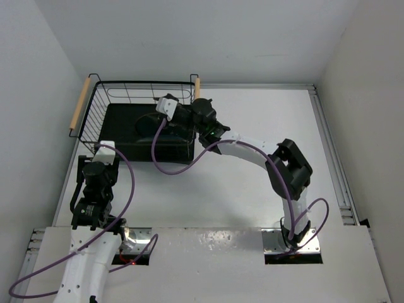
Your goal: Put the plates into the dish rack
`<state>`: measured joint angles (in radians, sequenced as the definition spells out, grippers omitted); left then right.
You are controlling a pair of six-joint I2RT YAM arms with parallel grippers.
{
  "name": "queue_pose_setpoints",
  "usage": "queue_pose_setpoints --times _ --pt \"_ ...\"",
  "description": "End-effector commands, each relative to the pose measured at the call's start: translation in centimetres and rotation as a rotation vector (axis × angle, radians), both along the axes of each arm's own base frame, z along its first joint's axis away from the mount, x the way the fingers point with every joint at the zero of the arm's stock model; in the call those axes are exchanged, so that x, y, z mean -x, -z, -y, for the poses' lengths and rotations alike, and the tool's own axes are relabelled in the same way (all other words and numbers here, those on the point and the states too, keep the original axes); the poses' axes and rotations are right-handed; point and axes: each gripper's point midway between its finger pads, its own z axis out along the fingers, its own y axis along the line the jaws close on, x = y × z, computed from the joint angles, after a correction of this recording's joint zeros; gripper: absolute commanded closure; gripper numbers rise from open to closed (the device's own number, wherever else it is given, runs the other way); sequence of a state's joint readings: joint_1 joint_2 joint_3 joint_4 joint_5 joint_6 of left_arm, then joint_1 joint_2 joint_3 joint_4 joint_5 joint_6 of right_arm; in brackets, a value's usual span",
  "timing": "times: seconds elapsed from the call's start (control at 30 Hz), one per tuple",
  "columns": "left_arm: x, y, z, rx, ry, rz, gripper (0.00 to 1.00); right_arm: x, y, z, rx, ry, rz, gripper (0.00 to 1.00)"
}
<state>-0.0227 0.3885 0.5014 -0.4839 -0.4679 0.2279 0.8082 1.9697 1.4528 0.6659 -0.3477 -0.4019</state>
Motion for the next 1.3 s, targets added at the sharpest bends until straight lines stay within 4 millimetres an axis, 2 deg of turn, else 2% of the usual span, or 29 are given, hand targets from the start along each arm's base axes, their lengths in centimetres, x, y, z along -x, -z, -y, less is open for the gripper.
queue_pose_setpoints --times 0.0,0.03,0.1,0.13,0.17,0.2,0.23,0.27,0.3,0.33,0.37,0.4,0.43,0.47,0.57,0.63,0.67,0.73,0.77,0.87,1.03,1.1,1.17,1.23,1.27 --pt "-0.2 -0.9 -0.4 -0.004 -0.021 0.043 0.24 1.3 -6.2 0.9 -0.131 -0.026 0.042 0.40" --pt "-0.2 -0.9 -0.4 -0.004 -0.021 0.043 0.24 1.3 -7.3 1.6 -0.144 -0.026 0.040 0.38" --pt "-0.2 -0.9 -0.4 -0.004 -0.021 0.043 0.24 1.6 -7.6 2.2 -0.127 -0.072 -0.010 0.37" --pt "-0.2 -0.9 -0.4 -0.004 -0.021 0.043 0.24 2.4 -8.1 2.5 -0.106 -0.112 -0.106 0.37" --pt "-0.2 -0.9 -0.4 -0.004 -0.021 0.043 0.24 2.4 -9.6 2.9 -0.093 -0.140 -0.113 0.37" --pt "-0.2 -0.9 -0.4 -0.004 -0.021 0.043 0.24 4.4 -7.3 2.4 0.015 -0.243 -0.195 0.38" --pt "-0.1 -1.1 -0.4 -0.004 -0.021 0.052 0.24 5.3 -5.9 2.9 0.102 -0.255 -0.229 0.38" --pt "-0.1 -1.1 -0.4 -0.004 -0.021 0.053 0.24 5.8 -6.0 3.1 0.147 -0.261 -0.181 0.40" --pt "-0.1 -1.1 -0.4 -0.004 -0.021 0.053 0.24 7.9 -4.3 2.9 0.217 -0.287 -0.221 0.40" --pt "-0.1 -1.1 -0.4 -0.004 -0.021 0.053 0.24 8.1 -2.6 3.4 0.283 -0.255 -0.228 0.40" --pt "-0.1 -1.1 -0.4 -0.004 -0.021 0.053 0.24 9.7 -1.1 3.2 0.321 -0.274 -0.246 0.37" --pt "-0.1 -1.1 -0.4 -0.004 -0.021 0.053 0.24 10.4 0.7 3.7 0.373 -0.275 -0.309 0.35" --pt "0.0 -1.3 -0.4 -0.004 -0.022 0.062 0.24 10.8 1.0 3.7 0.377 -0.275 -0.352 0.33" --pt "0.0 -1.3 -0.4 -0.004 -0.022 0.062 0.24 11.1 2.3 3.6 0.403 -0.272 -0.396 0.29" --pt "-0.1 -1.2 -0.3 -0.001 -0.013 0.062 0.24 9.7 4.1 3.0 0.436 -0.213 -0.431 0.26" --pt "-0.2 -1.2 -0.1 0.002 -0.004 0.062 0.24 8.7 3.9 2.3 0.426 -0.154 -0.415 0.26" --pt "-0.2 -1.2 -0.1 0.002 -0.004 0.062 0.24 7.9 3.9 1.5 0.403 -0.141 -0.406 0.31" --pt "-0.2 -1.2 -0.1 0.002 -0.004 0.062 0.24 7.2 4.2 1.1 0.392 -0.100 -0.403 0.37" --pt "-0.2 -1.2 -0.1 0.002 -0.004 0.062 0.24 6.7 4.0 0.8 0.370 -0.083 -0.402 0.43" --pt "-0.2 -1.2 -0.1 0.002 -0.004 0.062 0.24 6.0 4.3 0.3 0.356 -0.063 -0.391 0.49" --pt "-0.1 -1.4 -0.1 0.002 -0.004 0.071 0.24 5.3 6.0 0.8 0.382 -0.025 -0.386 0.60" --pt "-0.1 -1.4 -0.1 0.002 -0.004 0.071 0.24 4.8 5.7 0.6 0.368 -0.014 -0.374 0.71" --pt "-0.1 -1.4 -0.2 -0.005 -0.001 0.067 0.24 4.4 5.6 0.7 0.362 -0.011 -0.375 0.73" --pt "-0.1 -1.4 -0.2 -0.006 -0.001 0.067 0.24 4.2 5.6 0.5 0.349 -0.013 -0.379 0.84" --pt "-0.1 -1.4 -0.2 -0.006 -0.001 0.067 0.24 4.0 5.4 0.5 0.349 -0.010 -0.367 0.85"
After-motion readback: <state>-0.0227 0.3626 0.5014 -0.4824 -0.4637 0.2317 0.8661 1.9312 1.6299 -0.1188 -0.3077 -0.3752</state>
